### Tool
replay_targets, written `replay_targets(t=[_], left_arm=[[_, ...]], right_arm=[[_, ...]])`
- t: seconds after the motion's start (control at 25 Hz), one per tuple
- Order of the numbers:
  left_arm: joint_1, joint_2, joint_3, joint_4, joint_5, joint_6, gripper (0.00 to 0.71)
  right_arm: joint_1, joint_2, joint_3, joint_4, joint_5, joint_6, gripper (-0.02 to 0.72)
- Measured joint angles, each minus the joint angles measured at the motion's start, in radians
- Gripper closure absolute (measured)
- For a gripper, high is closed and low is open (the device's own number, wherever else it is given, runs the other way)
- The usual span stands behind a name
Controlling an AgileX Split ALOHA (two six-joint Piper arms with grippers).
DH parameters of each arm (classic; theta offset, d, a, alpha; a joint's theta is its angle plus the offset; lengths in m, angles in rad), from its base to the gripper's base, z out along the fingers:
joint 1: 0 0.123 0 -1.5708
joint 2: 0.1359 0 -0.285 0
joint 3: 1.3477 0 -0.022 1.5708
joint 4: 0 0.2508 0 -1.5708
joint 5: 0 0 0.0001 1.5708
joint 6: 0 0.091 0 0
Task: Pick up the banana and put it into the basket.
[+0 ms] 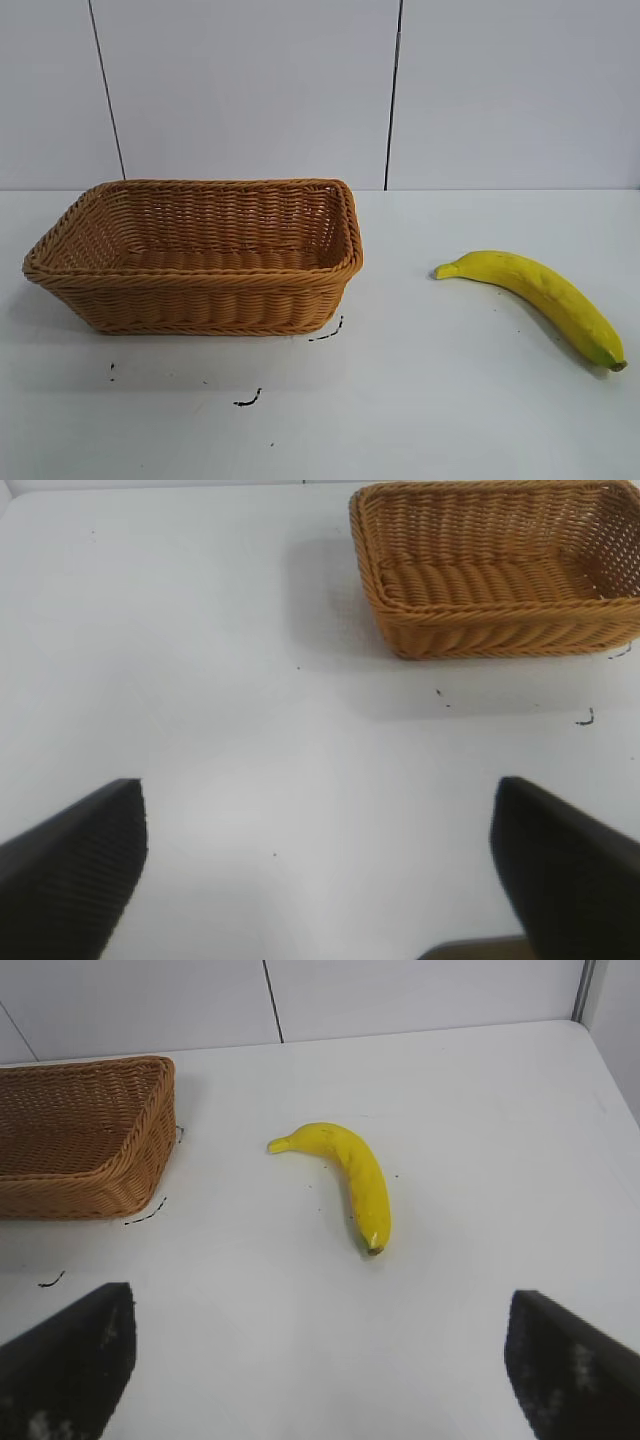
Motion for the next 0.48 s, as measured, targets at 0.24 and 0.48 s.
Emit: replay_targets(t=[0.24, 0.48], left_arm=[[0.000, 0.000, 0.000, 0.000, 0.000, 0.000, 0.017], [0.000, 0.000, 0.000, 0.000, 0.000, 0.000, 0.017]], right_arm=[[0.000, 0.000, 0.000, 0.000, 0.000, 0.000, 0.013], [0.000, 0.000, 0.000, 0.000, 0.000, 0.000, 0.013]])
